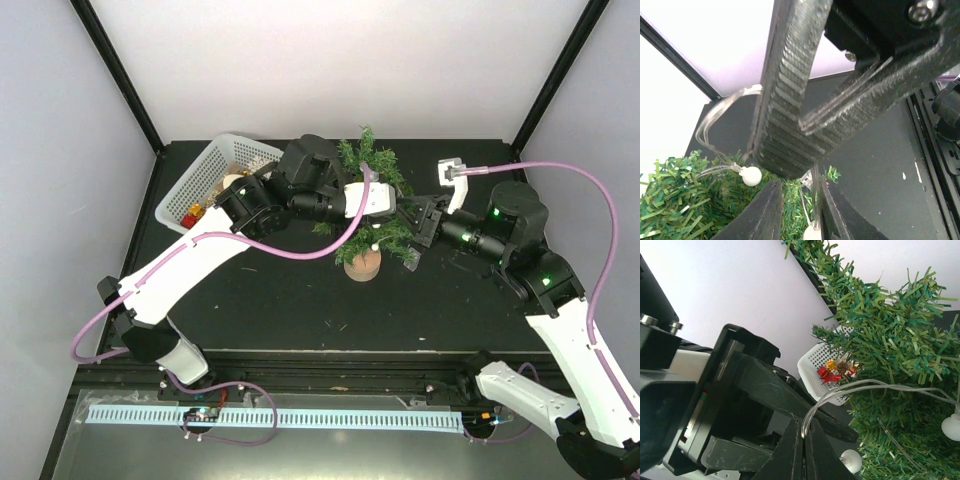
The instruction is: Decorate the small christmas tree
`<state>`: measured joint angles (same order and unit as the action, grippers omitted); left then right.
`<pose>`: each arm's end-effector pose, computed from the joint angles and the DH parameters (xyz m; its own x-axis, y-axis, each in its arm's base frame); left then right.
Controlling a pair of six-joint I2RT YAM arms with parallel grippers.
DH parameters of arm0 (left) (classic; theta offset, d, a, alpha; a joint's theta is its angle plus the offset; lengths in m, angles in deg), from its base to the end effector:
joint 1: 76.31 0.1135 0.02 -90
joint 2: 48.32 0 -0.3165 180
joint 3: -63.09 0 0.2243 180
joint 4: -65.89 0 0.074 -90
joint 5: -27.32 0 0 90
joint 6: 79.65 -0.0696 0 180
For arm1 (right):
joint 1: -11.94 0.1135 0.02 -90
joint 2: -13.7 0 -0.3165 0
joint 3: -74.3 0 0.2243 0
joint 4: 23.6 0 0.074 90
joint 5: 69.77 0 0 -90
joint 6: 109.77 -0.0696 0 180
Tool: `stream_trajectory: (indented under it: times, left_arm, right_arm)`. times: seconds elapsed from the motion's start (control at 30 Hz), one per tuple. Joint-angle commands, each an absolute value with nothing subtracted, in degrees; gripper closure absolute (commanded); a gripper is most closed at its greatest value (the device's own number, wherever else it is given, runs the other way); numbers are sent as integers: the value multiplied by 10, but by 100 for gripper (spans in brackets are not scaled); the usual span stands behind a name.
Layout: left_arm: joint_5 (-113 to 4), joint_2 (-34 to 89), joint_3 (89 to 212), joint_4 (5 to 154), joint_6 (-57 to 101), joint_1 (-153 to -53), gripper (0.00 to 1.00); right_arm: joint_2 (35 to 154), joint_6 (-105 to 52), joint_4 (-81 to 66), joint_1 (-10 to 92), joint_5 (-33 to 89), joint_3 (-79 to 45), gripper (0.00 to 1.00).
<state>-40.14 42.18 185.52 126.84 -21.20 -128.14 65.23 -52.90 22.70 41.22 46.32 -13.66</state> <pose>0.1855 -0.2791 0.4815 0.2328 0.4858 -0.8425 0.9522 0.0623 0.2991 0.1055 0.0942 0.4711 -0.5718 0.2421 -0.7838 -0.6026 0.5244 0.6016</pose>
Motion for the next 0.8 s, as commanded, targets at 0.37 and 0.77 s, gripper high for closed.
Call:
stream_trajectory:
  times: [0.37,0.77]
  left_arm:
    - [-408,414,1870,1270,-209,-1284,98]
    - [-492,322,1839,1267,-247,-1268,98]
  right_arm:
    - [648,-531,202,416,466,-125,97]
    - [637,-526,191,416,475,-139,43]
